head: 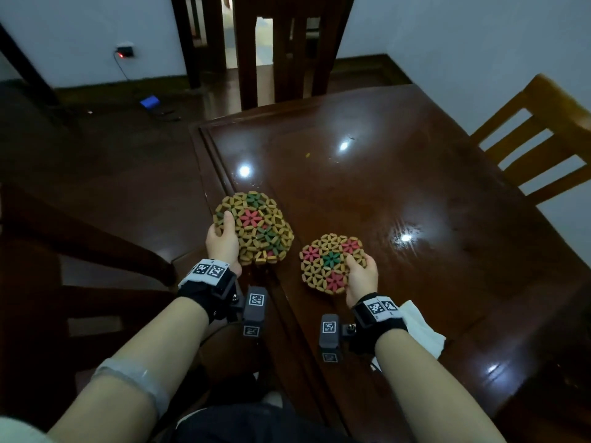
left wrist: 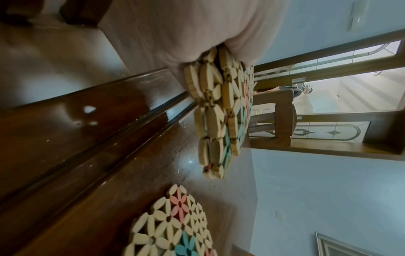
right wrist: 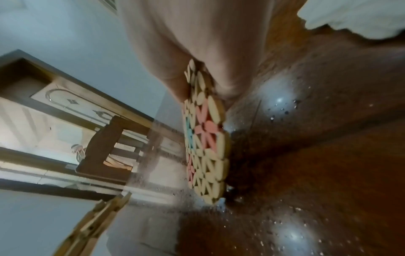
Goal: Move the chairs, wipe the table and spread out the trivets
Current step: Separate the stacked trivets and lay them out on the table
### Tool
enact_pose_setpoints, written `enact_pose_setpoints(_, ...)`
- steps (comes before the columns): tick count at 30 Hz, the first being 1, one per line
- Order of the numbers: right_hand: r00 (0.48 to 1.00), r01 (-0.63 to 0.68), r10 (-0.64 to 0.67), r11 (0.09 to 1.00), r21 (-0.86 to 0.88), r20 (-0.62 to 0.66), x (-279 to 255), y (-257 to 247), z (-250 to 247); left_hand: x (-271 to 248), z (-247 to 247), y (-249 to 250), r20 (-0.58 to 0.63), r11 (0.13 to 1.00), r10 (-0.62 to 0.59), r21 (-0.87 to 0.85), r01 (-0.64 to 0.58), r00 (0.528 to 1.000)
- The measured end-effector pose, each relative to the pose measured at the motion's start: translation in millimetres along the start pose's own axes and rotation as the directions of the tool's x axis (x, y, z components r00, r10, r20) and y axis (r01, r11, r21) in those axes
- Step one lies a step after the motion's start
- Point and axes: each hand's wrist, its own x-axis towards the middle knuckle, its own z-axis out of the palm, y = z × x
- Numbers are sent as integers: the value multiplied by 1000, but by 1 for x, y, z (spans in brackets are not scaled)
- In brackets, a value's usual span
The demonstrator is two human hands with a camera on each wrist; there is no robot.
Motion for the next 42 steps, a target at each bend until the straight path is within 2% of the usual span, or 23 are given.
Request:
enact_pose_setpoints(3, 992, 90, -69, 972, -215, 105, 10, 3, 14, 14, -5, 5, -38, 997, 40, 63, -38, 998)
enact_pose_setpoints(6, 969, 217, -149, 891, -399, 195, 19, -5, 25, 24, -11, 6, -54, 997, 43, 70, -40, 998)
enact_pose_setpoints(11, 917, 378, -214, 734, -564, 336, 30, -12, 45, 27, -16, 9, -24, 997, 1, -80, -3, 1000)
enact_pose_setpoints(13, 873, 483, -277, 594, -643, 400, 28, -9, 48, 30, -17, 12, -18, 994, -13, -110, 11, 1000)
enact_pose_setpoints(15, 821, 570, -300, 415, -709, 485, 27, -5, 47, 32, -18, 15, -12, 995, -16, -98, 15, 1000)
enact_pose_setpoints(18, 757, 651, -148, 88, -754, 636, 25, 4, 43, 35, -15, 16, -8, 995, -29, -100, 28, 1000)
enact_pose_setpoints(19, 751, 657, -107, 24, -754, 651, 24, 9, 41, 35, -14, 17, -2, 994, -33, -102, 33, 999)
enact_pose_setpoints(20, 757, 650, -92, 3, -760, 647, 23, 13, 39, 34, -12, 17, 4, 994, -36, -102, 37, 999)
enact_pose_setpoints(23, 795, 603, -113, 55, -796, 596, 21, 19, 31, 32, -8, 17, 19, 995, -41, -93, 42, 999)
enact_pose_setpoints(25, 810, 583, -109, 53, -811, 576, 18, 21, 27, 31, -7, 16, 28, 996, -36, -75, 38, 999)
enact_pose_setpoints(31, 830, 555, -103, 49, -830, 549, 10, 21, 28, 32, -5, 10, 43, 998, -37, -47, 39, 998)
enact_pose_setpoints(35, 837, 545, -95, 60, -836, 539, 3, 25, 27, 60, -7, -15, 67, 998, -65, -23, 66, 996)
enact_pose_setpoints(38, 833, 551, -86, 57, -832, 546, -1, 25, 27, 52, -5, -14, 79, 998, -66, 2, 66, 995)
enact_pose_setpoints(40, 828, 558, -127, 102, -824, 546, -5, 20, 26, 32, 0, -1, 88, 999, -27, 33, 24, 996)
enact_pose_setpoints(42, 845, 535, -194, 261, -804, 499, -7, 13, 23, 18, 7, 2, 119, 999, -15, 51, 9, 993)
